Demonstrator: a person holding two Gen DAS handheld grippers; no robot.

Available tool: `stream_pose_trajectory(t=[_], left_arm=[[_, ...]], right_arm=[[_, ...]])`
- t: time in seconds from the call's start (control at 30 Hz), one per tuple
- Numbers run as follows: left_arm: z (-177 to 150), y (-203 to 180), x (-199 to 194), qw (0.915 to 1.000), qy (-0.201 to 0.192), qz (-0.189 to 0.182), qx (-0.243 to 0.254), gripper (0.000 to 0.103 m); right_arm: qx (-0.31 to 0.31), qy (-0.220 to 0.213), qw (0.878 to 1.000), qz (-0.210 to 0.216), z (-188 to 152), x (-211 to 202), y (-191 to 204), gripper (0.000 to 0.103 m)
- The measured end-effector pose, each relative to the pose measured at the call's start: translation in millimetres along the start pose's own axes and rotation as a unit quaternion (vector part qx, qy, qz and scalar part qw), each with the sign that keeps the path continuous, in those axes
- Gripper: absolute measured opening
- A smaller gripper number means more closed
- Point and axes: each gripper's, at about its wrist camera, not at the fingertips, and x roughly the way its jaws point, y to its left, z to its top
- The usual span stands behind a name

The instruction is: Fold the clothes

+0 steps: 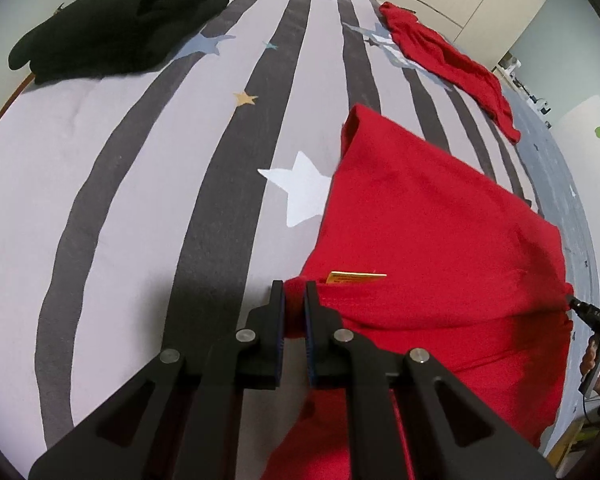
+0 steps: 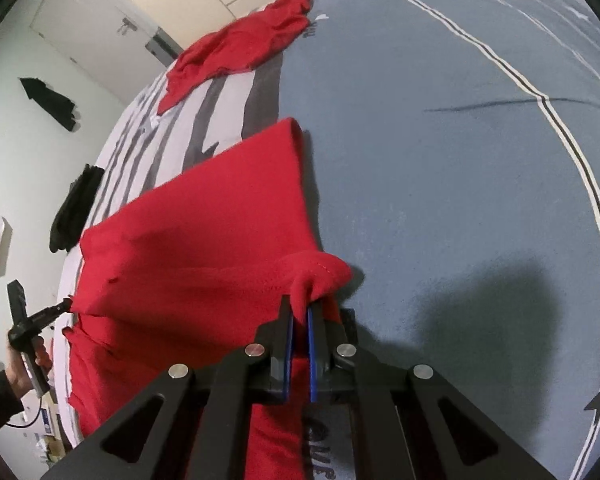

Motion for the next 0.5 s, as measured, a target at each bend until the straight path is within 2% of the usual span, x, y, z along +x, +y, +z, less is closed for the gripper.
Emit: stream_pose_trajectory(t=[0.17, 0.27, 0.4, 0.5], left_arm=[[-8, -5, -8, 0.9999, 0.003, 0.007, 0.01, 0.01], [-15, 1, -19, 0.9998, 0.003, 0.019, 0.007, 0.017], [-19, 8, -37, 0.9994, -0.003, 0.032, -0.01, 0.018], [-10, -5, -45, 0.9996, -0.021, 0.018, 0.004, 0.021]], right_arm=[[0.01, 0.001, 1.0, -0.002, -2, -1, -2, 0.01], [0.005, -0.012, 1.0, -0.011, -4, -16, 4, 0.022], [-0.002, -0.03, 0.999, -0.023, -7, -36, 12, 0.023], [-0.007, -0.044, 0.998, -0.033, -9, -52, 19, 0.026]])
